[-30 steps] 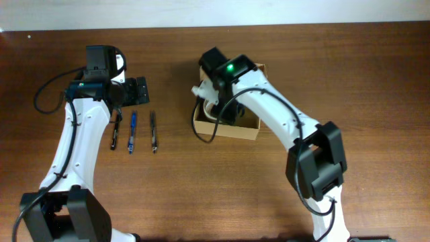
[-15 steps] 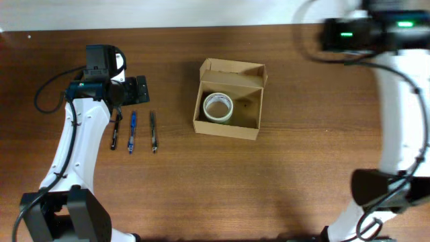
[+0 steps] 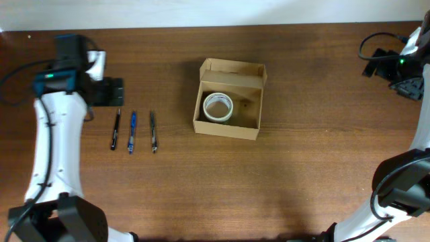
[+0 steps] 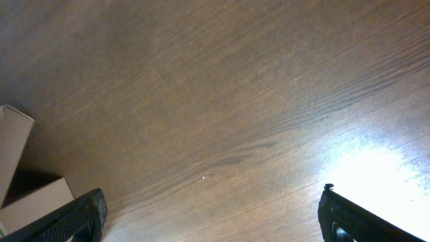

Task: Pack container
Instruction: 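Withdraw the right gripper to the right side, then reach the left gripper to the black pen and grasp it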

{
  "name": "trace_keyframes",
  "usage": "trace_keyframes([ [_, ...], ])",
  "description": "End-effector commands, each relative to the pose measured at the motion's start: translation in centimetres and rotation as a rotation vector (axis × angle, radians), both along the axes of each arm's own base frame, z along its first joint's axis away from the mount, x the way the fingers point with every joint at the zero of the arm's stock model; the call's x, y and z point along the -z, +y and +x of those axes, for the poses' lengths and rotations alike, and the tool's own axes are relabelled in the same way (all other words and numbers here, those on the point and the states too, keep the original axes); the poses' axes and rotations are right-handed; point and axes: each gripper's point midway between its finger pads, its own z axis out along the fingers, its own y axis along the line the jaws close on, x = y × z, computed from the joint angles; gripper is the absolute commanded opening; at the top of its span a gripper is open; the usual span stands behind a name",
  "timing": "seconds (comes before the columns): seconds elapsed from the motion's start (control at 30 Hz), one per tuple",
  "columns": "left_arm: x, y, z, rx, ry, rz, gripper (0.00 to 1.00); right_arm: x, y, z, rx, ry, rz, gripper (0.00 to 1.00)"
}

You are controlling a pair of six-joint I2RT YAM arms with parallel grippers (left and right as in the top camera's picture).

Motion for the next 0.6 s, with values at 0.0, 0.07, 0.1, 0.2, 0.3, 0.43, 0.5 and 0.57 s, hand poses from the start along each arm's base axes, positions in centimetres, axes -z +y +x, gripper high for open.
trace_keyframes([
  [0.0,0.8,3.3,-1.1,-0.052,0.028,-0.054,0.99,0.1,0.4,-0.1,-0.001,-0.001,0.019,0.99],
  [0.07,1.7,4.4,-1.7,-0.086,0.046,-0.105,0.94,0.1,0.4,-0.1,-0.001,-0.001,0.019,0.99],
  [0.1,2.1,4.8,-1.8,-0.097,0.055,-0.119,0.93,0.1,0.4,-0.1,-0.001,-0.001,0.019,0.99],
  [0.2,3.8,5.7,-1.9,-0.121,0.096,-0.139,0.89,0.1,0.4,-0.1,-0.001,-0.001,0.019,0.99],
  [0.3,6.0,5.6,-1.8,-0.108,0.158,-0.152,0.89,0.1,0.4,-0.1,-0.001,-0.001,0.019,0.99],
  [0.43,8.7,4.2,-1.6,-0.059,0.245,-0.168,0.89,0.1,0.4,-0.1,-0.001,-0.001,0.019,0.99],
  [0.5,9.7,3.3,-1.3,-0.035,0.272,-0.172,0.89,0.1,0.4,-0.1,-0.001,-0.001,0.019,0.99],
  [0.57,10.9,2.3,-0.9,0.001,0.299,-0.173,0.89,0.1,0.4,-0.1,-0.001,-0.001,0.019,0.99],
])
